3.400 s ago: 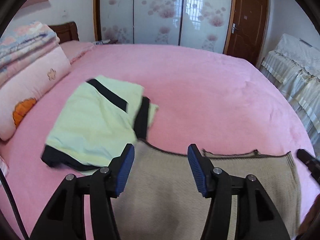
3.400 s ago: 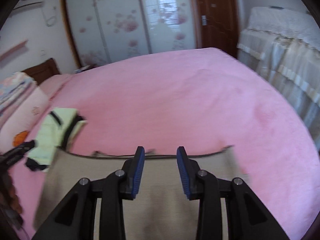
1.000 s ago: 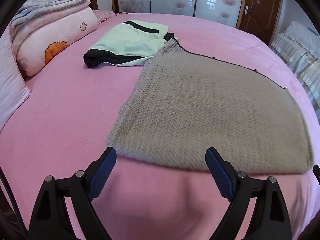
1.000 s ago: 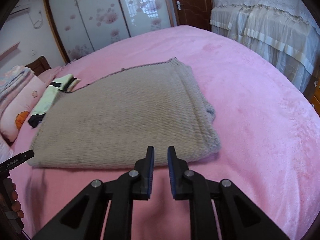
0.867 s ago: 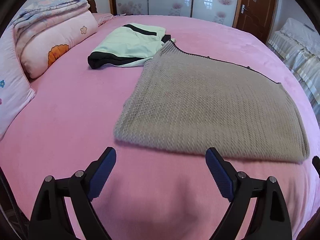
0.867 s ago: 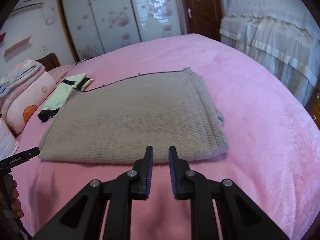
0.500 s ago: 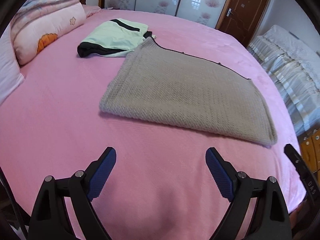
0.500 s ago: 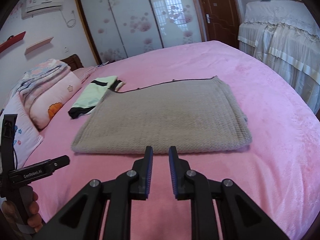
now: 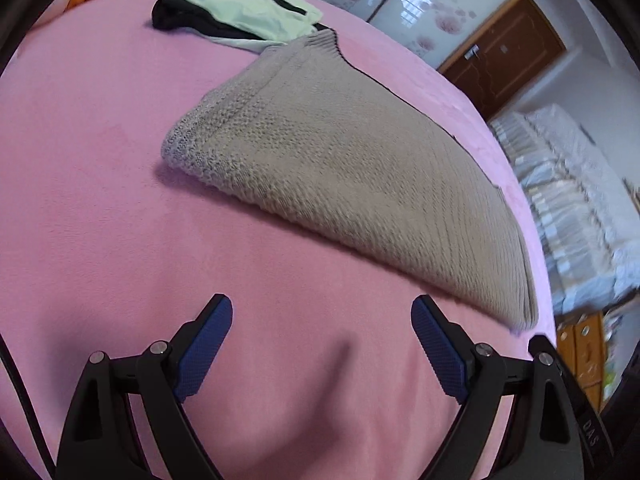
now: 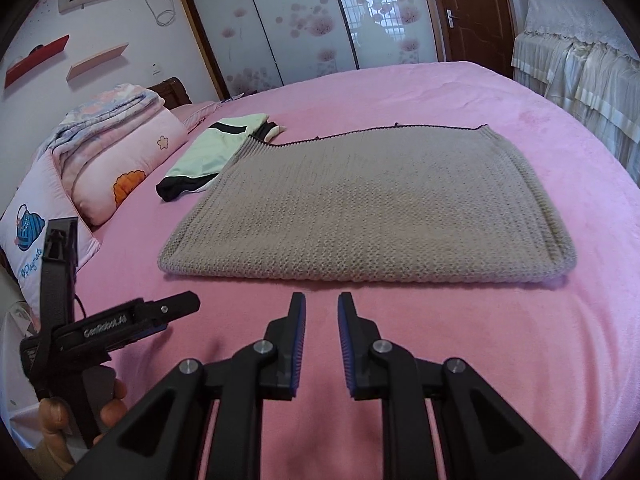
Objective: Fold large clothes
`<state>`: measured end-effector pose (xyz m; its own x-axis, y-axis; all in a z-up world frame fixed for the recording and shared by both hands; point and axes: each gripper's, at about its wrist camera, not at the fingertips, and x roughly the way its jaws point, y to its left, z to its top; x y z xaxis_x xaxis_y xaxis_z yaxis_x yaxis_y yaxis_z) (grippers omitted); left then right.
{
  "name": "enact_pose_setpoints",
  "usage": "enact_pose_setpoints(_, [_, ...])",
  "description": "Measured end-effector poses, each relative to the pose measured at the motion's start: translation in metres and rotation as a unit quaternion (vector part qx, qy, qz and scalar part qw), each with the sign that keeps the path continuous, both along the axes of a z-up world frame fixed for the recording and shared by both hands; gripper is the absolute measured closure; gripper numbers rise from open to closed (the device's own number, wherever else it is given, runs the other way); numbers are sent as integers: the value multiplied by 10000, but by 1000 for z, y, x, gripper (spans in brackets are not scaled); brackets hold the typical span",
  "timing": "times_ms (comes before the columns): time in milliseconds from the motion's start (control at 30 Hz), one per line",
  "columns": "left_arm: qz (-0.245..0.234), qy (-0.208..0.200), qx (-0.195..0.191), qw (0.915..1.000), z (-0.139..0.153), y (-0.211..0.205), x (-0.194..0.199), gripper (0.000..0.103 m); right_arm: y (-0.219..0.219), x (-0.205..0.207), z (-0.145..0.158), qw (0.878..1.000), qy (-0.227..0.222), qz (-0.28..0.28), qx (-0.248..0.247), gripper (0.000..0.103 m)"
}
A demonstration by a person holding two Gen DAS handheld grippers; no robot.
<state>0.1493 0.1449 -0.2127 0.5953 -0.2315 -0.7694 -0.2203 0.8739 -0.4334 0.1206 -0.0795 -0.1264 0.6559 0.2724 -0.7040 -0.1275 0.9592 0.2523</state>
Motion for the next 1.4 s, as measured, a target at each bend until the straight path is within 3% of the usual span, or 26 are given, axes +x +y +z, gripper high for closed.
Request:
enact_pose_setpoints(133, [258,-185,-307,9990,-19,14,27,13,4,19,-11,10000,-13,-7,-51,87])
enact_pose_setpoints(300, [372,-471,-193,9980,-21,17,69,13,5,56,-21,9999,-36,-39,-88,87])
enact_pose_setpoints(467, [412,-578,-143,9974,-18,21,106,13,7,112,-28,9985,-56,-297,-465,87])
enact_pose_setpoints(700, [619,-761,-241,9949,-12,23,134,13,15,174,-36,9963,-152,-400,-748,87])
enact_pose_setpoints(733, [757,-745,-323,9938,-12,25,136,17,16,179,-38,9965,-136,-368,-736,87])
enact_pose_setpoints(800, [1064,-739,-351,9910,-10,29,134,34,24,189,-45,9969,-14,-168,-770,87])
enact_pose_setpoints(867, [1281,-679,-105,9894,-8,28,132,70,32,191,-54,9956,40,-31,-936,86])
enact_pose_setpoints(900, [1309,-695,-52,9889,-6,28,133,74,38,192,-61,9939,112,77,-1097,84])
enact_pose_setpoints(1000, [1351,-805,94,9875,1,26,128,80,46,193,-75,9895,208,268,-1407,84])
enact_pose_setpoints(1067, [1348,-920,457,9855,15,14,124,82,45,193,-76,9901,222,277,-1355,84])
enact_pose_setpoints(1200, [1230,-1351,948,9786,54,-19,120,82,30,196,-75,9948,351,331,-901,84])
enact_pose_setpoints(1400, [780,-1806,1175,9734,112,-85,120,82,-7,186,-56,9974,587,407,109,84])
